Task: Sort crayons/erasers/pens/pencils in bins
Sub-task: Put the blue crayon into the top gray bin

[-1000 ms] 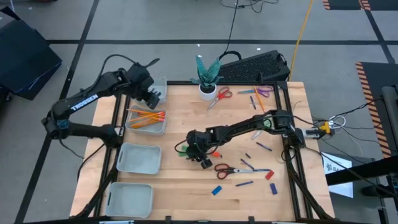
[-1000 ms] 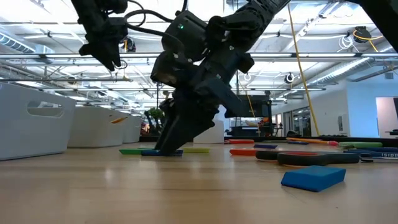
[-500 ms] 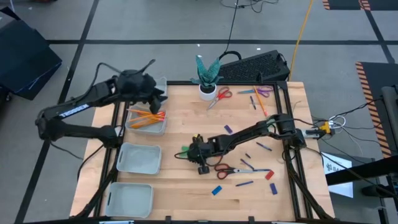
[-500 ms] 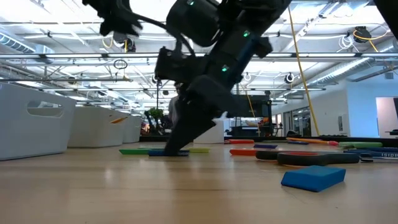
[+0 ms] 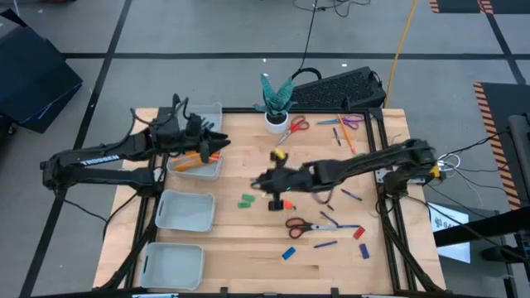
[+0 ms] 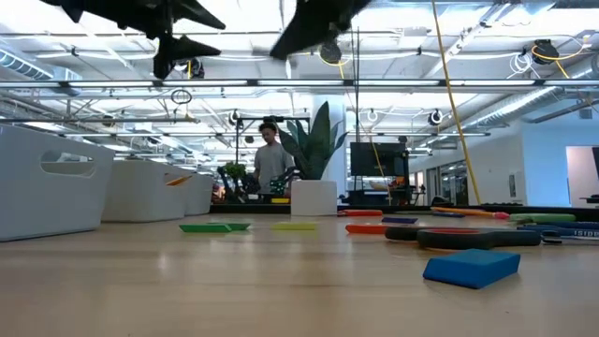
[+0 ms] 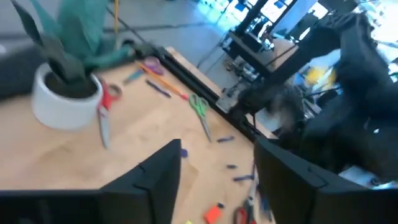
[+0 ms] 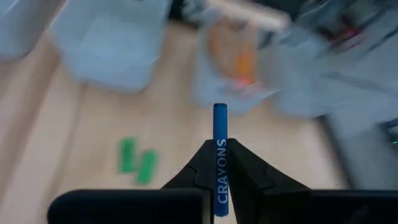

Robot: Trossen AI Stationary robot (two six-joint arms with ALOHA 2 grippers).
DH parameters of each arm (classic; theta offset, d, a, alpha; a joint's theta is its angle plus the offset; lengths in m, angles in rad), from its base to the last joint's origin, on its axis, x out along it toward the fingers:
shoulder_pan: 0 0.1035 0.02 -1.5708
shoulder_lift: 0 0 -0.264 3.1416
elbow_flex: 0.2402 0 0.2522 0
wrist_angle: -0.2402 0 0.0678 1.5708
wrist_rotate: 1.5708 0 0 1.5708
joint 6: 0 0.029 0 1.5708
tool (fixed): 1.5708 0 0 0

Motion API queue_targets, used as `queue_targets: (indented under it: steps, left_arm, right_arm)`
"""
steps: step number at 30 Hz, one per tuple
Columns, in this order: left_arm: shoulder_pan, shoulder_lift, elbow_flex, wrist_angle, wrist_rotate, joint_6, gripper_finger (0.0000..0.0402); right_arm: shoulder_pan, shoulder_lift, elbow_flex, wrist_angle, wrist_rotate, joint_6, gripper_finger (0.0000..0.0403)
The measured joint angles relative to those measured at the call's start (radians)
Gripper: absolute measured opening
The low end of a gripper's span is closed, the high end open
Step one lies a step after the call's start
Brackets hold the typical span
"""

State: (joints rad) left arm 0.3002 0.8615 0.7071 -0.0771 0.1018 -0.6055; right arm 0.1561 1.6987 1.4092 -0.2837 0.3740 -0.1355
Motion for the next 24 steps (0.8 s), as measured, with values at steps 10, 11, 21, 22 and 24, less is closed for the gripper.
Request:
queue_targets:
  steps: [10,11,21,22,24]
  left_arm:
    - [-0.064,0.163,0.000,0.305,0.007,-0.319,0.0267]
    - [-0.069,0.183,0.000,0.331,0.007,-0.344,0.0265]
    - [-0.081,0.362,0.000,0.489,0.046,-0.471,0.0244]
    - [-0.082,0.377,0.001,0.500,0.055,-0.479,0.0244]
    - [-0.087,0.405,0.001,0.520,0.061,-0.479,0.0244]
  right_arm:
    - [-0.031,-0.126,0.001,-0.028,0.127,-0.048,0.0016]
    - [-0.035,-0.125,0.001,-0.039,0.125,-0.033,0.0016]
    - [-0.046,-0.123,0.000,-0.124,0.097,0.119,0.0016]
    - [-0.048,-0.123,0.000,-0.122,0.098,0.120,0.0016]
    - [-0.055,-0.124,0.000,-0.121,0.098,0.126,0.0016]
